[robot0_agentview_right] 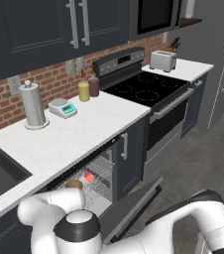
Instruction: Pick up the cup and bowl from the counter, place them in the dishwasher, and close the dishwasher door.
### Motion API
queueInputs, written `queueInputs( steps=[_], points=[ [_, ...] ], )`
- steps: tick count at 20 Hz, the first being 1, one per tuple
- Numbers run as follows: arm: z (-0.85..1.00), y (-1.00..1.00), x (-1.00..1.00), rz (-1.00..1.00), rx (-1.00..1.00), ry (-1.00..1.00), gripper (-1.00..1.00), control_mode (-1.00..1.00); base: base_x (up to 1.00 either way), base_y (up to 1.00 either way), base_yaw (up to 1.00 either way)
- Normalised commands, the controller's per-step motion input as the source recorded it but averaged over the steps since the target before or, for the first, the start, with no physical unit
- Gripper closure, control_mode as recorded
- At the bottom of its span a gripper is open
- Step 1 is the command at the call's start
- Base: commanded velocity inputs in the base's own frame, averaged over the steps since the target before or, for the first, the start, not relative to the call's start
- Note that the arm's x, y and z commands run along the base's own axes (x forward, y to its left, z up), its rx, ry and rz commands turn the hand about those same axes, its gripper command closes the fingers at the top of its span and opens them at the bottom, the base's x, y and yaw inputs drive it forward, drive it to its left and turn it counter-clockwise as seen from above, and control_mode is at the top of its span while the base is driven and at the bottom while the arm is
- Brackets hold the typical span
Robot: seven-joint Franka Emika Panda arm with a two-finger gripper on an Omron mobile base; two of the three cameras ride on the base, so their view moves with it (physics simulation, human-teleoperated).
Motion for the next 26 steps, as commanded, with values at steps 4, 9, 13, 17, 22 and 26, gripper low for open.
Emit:
queueInputs(
  steps=[4, 9, 13, 17, 22, 26],
  points=[
    [-0.42, -0.02, -0.02, 0.01, 0.56, 0.0, -1.0, -1.0, 0.0, 0.0, 0.0],
    [-0.31, 0.0, 0.0, 0.0, 0.53, 0.0, -1.0, -1.0, 0.0, 0.0, 0.0],
    [-0.17, 0.03, 0.0, 0.0, 0.47, 0.0, -1.0, -1.0, 0.0, 0.0, 0.0],
    [-0.24, 0.08, 0.05, -0.02, 0.23, 0.0, -1.0, -1.0, 0.0, 0.0, 0.0],
    [-0.27, 0.17, 0.21, -0.1, 0.01, 0.0, -1.0, -1.0, 0.0, 0.0, 0.0],
    [-0.45, 0.18, 0.39, -0.09, 0.15, 0.0, -1.0, -1.0, 0.0, 0.0, 0.0]
  ],
)
